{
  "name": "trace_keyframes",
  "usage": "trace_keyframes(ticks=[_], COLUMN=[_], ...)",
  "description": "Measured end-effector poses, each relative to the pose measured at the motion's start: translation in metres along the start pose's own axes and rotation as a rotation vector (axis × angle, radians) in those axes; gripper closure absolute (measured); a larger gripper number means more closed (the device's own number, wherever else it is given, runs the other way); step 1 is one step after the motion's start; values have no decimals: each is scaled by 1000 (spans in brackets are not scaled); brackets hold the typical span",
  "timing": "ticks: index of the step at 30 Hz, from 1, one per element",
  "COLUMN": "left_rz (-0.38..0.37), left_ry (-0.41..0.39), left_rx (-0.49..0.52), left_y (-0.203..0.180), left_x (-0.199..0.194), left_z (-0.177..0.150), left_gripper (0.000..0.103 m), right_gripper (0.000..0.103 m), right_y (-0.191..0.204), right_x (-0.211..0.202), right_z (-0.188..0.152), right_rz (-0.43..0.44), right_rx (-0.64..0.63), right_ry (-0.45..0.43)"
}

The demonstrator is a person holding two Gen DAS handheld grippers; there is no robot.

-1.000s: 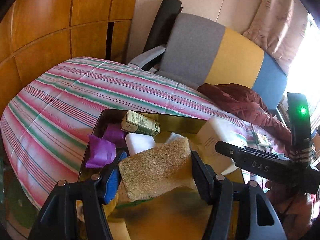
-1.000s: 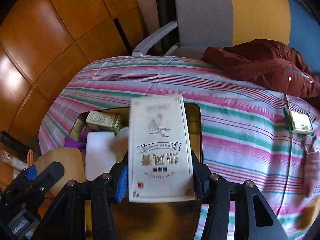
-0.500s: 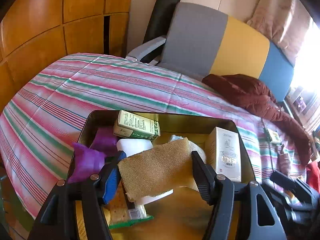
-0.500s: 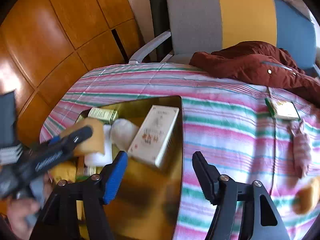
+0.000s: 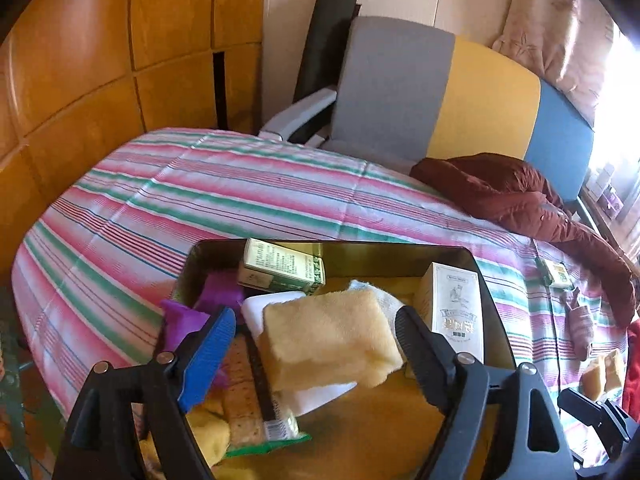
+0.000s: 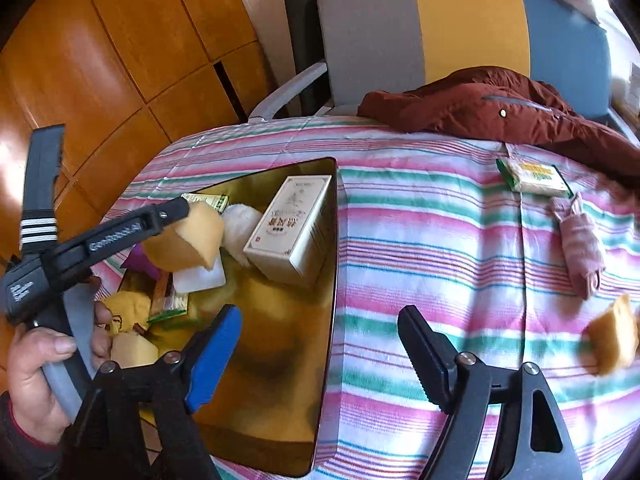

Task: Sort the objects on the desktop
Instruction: 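Carry the sponge and white printed box over the gold tray and release them, then move both tools to the bedspread and grasp a yellow sponge with the right tool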

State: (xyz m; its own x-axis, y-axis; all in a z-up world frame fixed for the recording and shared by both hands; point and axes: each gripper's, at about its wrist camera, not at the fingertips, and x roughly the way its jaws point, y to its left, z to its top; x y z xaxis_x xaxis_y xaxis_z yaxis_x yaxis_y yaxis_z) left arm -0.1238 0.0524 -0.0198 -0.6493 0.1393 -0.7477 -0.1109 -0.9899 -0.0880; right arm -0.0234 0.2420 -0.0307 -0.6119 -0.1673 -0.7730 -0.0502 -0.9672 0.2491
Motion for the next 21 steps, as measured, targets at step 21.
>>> trace_keyframes(ticks=[21], left_rz=[-39], left_ry=[-70], left_rx=[86], left_y=[-20], left_x=[-79], left_z=[-46], left_gripper=[19], right_gripper=[11], right_y=[-8], right_x=[-33], right_z=[-34], right_rz=[-59], right_rx=[-18], right_ry=[-60])
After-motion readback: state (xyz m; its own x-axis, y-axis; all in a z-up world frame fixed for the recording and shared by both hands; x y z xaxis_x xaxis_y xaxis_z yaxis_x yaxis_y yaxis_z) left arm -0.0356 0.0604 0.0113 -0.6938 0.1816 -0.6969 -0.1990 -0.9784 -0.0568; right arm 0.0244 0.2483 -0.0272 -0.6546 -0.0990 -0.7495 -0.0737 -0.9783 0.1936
